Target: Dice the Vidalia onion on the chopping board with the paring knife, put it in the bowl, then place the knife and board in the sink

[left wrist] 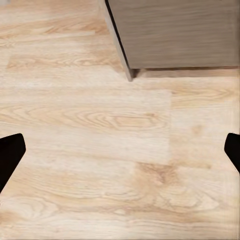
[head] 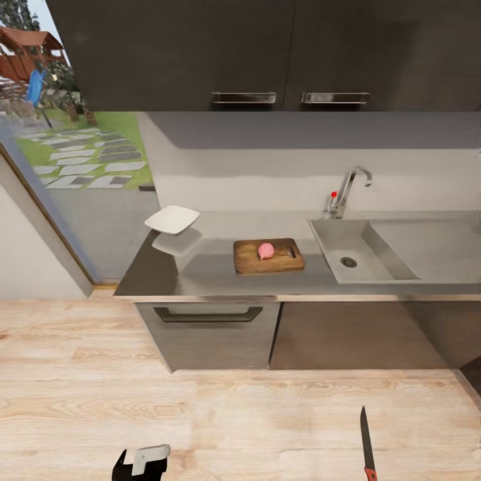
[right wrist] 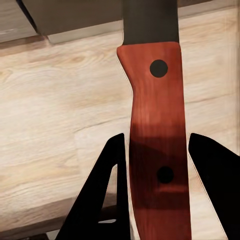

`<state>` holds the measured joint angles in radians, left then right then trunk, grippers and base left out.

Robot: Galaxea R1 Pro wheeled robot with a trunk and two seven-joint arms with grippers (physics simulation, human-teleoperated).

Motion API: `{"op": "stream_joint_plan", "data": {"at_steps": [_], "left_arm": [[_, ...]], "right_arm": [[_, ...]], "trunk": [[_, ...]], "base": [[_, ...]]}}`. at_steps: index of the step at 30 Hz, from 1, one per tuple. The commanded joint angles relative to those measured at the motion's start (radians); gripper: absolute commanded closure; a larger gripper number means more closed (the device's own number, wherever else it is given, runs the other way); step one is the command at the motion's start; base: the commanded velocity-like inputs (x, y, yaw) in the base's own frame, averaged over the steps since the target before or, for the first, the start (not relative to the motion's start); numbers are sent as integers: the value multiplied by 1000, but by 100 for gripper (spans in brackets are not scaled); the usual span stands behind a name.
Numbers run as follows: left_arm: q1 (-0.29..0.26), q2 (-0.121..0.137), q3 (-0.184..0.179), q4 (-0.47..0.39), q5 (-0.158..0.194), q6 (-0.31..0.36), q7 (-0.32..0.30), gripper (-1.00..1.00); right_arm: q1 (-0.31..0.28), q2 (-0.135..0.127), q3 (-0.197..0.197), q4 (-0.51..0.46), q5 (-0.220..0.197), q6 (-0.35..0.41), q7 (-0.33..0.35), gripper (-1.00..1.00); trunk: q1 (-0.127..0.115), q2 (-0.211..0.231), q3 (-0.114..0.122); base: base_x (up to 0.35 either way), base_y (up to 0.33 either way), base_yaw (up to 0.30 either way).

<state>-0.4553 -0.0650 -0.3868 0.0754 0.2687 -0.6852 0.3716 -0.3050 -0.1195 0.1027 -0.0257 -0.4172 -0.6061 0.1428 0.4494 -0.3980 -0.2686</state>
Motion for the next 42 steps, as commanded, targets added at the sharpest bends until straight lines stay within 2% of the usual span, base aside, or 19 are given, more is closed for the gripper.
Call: {"op": "stream_joint_plan", "data": {"at_steps": [1, 2, 3, 8, 11, 15, 17, 21, 25, 33, 36, 37, 38, 40, 41, 42], "left_arm": [[-2, 3, -9, 5, 4, -1, 1, -100], [-2, 4, -9, 5, 4, 3, -1, -100], [-2, 8, -9, 5, 4, 36, -10, -100], [-2, 19, -9, 6, 5, 233, -36, -100], [-2, 42, -8, 6, 6, 330, -88, -100], [-2, 92, -8, 7, 9, 497, -197, -100], [-2, 106, -7, 8, 10, 548, -221, -100], [15, 112, -7, 9, 10, 577, -233, -100], [76, 97, -7, 9, 10, 586, -237, -100], [207, 85, -7, 8, 10, 580, -236, -100], [227, 83, -6, 6, 13, 576, -232, -100], [230, 84, -3, 5, 20, 573, -232, -100], [233, 83, 7, 4, 47, 553, -230, -100], [234, 83, 16, 4, 74, 527, -229, -100], [235, 83, 22, 3, 108, 494, -228, -100], [235, 83, 23, 3, 115, 488, -228, -100]], "right_arm": [[-1, 0, 8, 1, -11, -3, 5, 100], [-1, 0, 8, 1, -11, -3, 5, 100], [-1, 0, 8, 1, -11, -3, 5, 100], [0, 0, 8, 1, -11, -3, 5, 100], [-1, -1, 8, 1, -11, -3, 4, 100], [0, -1, 8, 1, -11, -3, 4, 100], [0, -2, 8, 1, -11, -3, 4, 100], [0, -2, 8, 1, -11, -3, 4, 100], [0, -2, 8, 1, -12, -3, 4, 100], [-1, -2, 7, 1, -12, -3, 4, 100], [-1, -2, 6, 1, -13, -3, 4, 100], [0, -2, 6, 0, -13, -3, 4, 100], [-1, -3, 5, -2, -14, -3, 4, 100], [0, -3, 4, -10, -13, -3, 4, 100], [0, -4, 5, -54, -12, -4, 0, 100], [0, -4, 5, -86, -12, -4, -9, 100]], "trunk": [[1, -2, -2], [1, -2, -2], [1, -2, -2], [1, -2, -2], [1, -2, -2], [1, -2, -2], [1, -2, -2], [1, -2, -2], [1, -2, -2], [1, -2, -2], [1, -2, -2], [1, -2, -2], [1, -2, -2], [1, -2, -2], [1, -2, -2], [1, -2, -2]], "base": [[0, -202, 0], [0, -169, 0], [0, -69, 0], [0, -16, 0], [0, -3, 0], [0, 0, 0], [0, 0, 0], [0, 0, 0], [0, 0, 0], [0, 0, 0], [0, 0, 0], [0, 0, 0], [0, 0, 0], [0, 0, 0], [0, 0, 0], [0, 0, 0]]}}
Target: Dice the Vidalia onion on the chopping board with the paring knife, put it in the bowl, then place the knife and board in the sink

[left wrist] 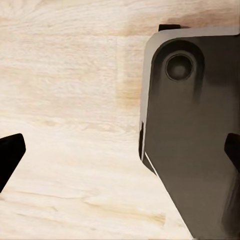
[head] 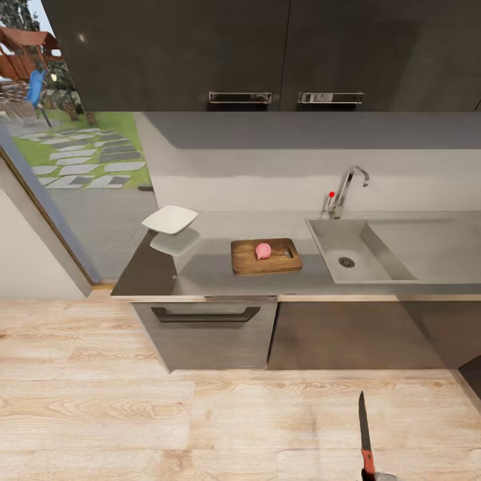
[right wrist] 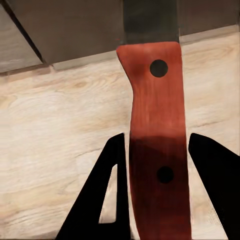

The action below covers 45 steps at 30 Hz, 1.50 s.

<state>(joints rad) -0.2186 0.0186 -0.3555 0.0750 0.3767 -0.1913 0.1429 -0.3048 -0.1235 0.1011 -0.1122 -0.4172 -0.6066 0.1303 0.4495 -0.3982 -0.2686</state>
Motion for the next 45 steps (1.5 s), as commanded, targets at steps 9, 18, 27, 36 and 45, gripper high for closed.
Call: {"op": "stream_joint_plan", "data": {"at_steps": [9, 18, 27, 36, 45], "left_arm": [[-1, -9, -7, 3, 22, -17, 0, -100], [-1, -9, -6, 3, 22, -17, 0, -100], [-1, -9, -6, 3, 22, -17, 0, -100], [-1, -8, -6, 3, 22, -19, -2, -100], [-1, -9, -6, 2, 22, -19, -2, -100]], "right_arm": [[-1, 0, 10, -301, -14, -1, -288, 100], [-1, 1, 15, -420, -6, 17, -312, 100], [-1, 1, 13, -428, 133, 20, -318, 100], [-1, -9, 9, -587, 143, 21, -395, 100], [-1, -23, 0, -1117, 258, 431, -469, 100]], "trunk": [[0, -2, -2], [0, -2, -2], [0, -2, -2], [0, -2, -2], [0, -2, -2]], "base": [[-3, 0, 0], [-164, 0, 0], [-306, 0, 0], [-293, 0, 0], [-26, 0, 0]]}}
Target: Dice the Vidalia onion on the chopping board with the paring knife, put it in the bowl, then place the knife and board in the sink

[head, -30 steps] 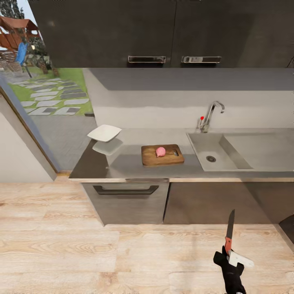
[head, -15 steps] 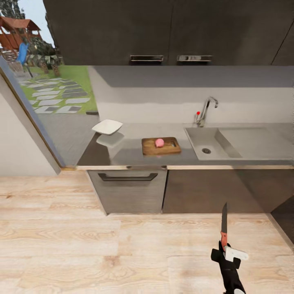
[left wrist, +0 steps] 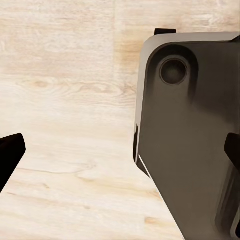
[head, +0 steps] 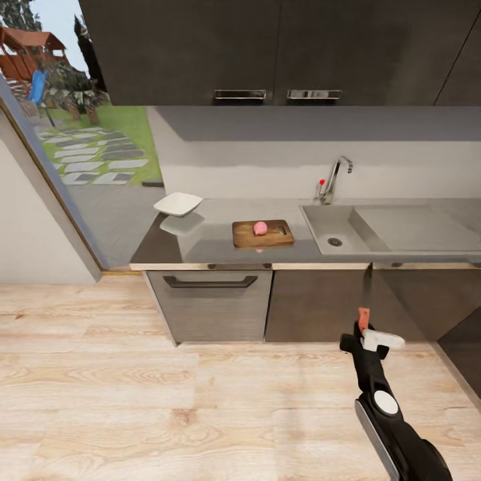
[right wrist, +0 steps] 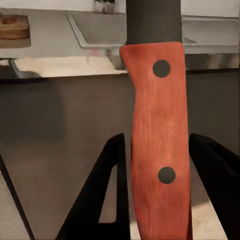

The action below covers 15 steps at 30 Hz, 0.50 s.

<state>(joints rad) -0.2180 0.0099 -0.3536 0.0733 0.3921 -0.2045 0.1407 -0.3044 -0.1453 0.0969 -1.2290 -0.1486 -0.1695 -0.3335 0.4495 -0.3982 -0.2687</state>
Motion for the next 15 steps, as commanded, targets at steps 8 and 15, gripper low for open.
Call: {"op": "stream_joint_plan", "data": {"at_steps": [8, 15], "left_arm": [[-1, -1, -8, 3, 7, -6, -1, -100], [-1, -1, -8, 3, 6, -6, -2, -100]], "right_arm": [[-1, 1, 6, -135, -3, 70, -78, 100], [-1, 3, 4, -264, 31, 291, -91, 100]], "trunk": [[1, -2, -2], [1, -2, -2]], "base": [[0, 0, 0], [0, 0, 0]]}}
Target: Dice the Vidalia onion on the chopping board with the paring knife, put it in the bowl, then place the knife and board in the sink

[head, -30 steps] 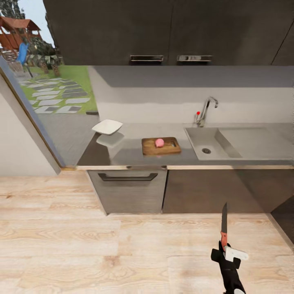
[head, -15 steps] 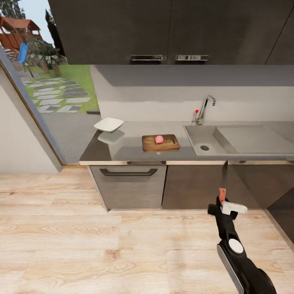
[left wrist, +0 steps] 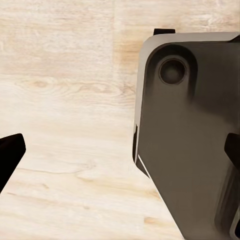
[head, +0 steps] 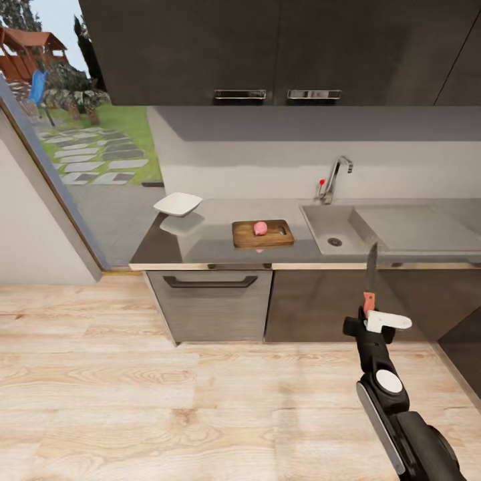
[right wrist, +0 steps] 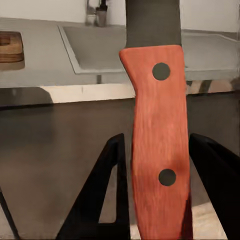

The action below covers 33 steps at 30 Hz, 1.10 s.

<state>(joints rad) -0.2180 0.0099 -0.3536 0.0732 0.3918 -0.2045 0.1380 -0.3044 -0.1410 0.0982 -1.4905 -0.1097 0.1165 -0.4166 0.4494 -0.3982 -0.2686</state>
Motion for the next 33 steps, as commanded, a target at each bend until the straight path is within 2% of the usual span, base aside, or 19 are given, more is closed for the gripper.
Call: {"op": "stream_joint_plan", "data": {"at_steps": [1, 2, 3, 4, 6, 7, 8, 10, 12, 15, 16, 22, 25, 28, 30, 33], "left_arm": [[-1, -2, -8, 3, 6, -6, -3, -100], [-1, -6, -8, 3, 6, -6, -3, -100], [-1, -8, -8, 3, 6, -6, -4, -100], [-1, -11, -8, 3, 7, -6, -4, -100], [-1, -15, -8, 3, 7, -6, -4, -100], [-1, -16, -8, 3, 7, -6, -4, -100], [-1, -17, -8, 3, 7, -6, -4, -100], [-1, -17, -8, 3, 7, -6, -5, -100], [-1, -17, -8, 3, 7, -6, -4, -100], [-1, -16, -8, 3, 7, -6, -4, -100], [-1, -16, -8, 3, 7, -6, -5, -100], [-1, -16, -8, 3, 7, -6, -4, -100], [-1, -16, -8, 3, 7, -6, -5, -100], [-1, -16, -8, 3, 7, -6, -5, -100], [-1, -16, -8, 3, 7, -6, -5, -100], [-1, -16, -8, 3, 7, -6, -4, -100]], "right_arm": [[-1, 5, 4, -41, 57, 45, -13, 100], [-1, 15, 5, -58, 97, 57, -14, 100], [-1, 23, 5, -65, 118, 62, -14, 100], [-1, 45, 6, -76, 161, 70, -15, 100], [-2, 109, 6, -87, 262, 90, -15, 100], [-2, 126, 7, -89, 292, 97, -14, 100], [-3, 170, 7, -91, 390, 119, -11, 100], [-5, 216, 7, -93, 502, 149, -8, 100], [-10, 255, 7, -94, 559, 177, -5, 100], [-30, 290, 7, -90, 586, 212, -1, 100], [-33, 293, 7, -89, 588, 217, 2, 100], [-61, 314, 6, -79, 592, 249, 127, 100], [-86, 316, 6, -54, 592, 257, 152, 100], [-138, 316, 6, 8, 592, 276, 158, 100], [-208, 316, 7, 75, 593, 297, 159, 100], [-266, 316, 7, 115, 593, 309, 160, 100]], "trunk": [[1, -2, -2], [1, -2, -2], [1, -2, -2], [1, -2, -2], [1, -2, -2], [1, -2, -2], [1, -2, -2], [1, -2, -2], [1, -2, -2], [1, -2, -2], [1, -2, -2], [1, -2, -2], [1, -2, -2], [1, -2, -2], [1, -2, -2], [1, -2, -2]], "base": [[71, 0, 0], [129, -5, 0], [156, -15, 0], [202, -45, 0], [246, -78, 0], [266, -95, 0], [282, -109, 0], [289, -116, 0], [295, -121, 0], [297, -122, 0], [298, -119, 0], [298, -104, 0], [292, -92, 0], [287, -81, 0], [282, -39, 0], [278, -13, 0]]}}
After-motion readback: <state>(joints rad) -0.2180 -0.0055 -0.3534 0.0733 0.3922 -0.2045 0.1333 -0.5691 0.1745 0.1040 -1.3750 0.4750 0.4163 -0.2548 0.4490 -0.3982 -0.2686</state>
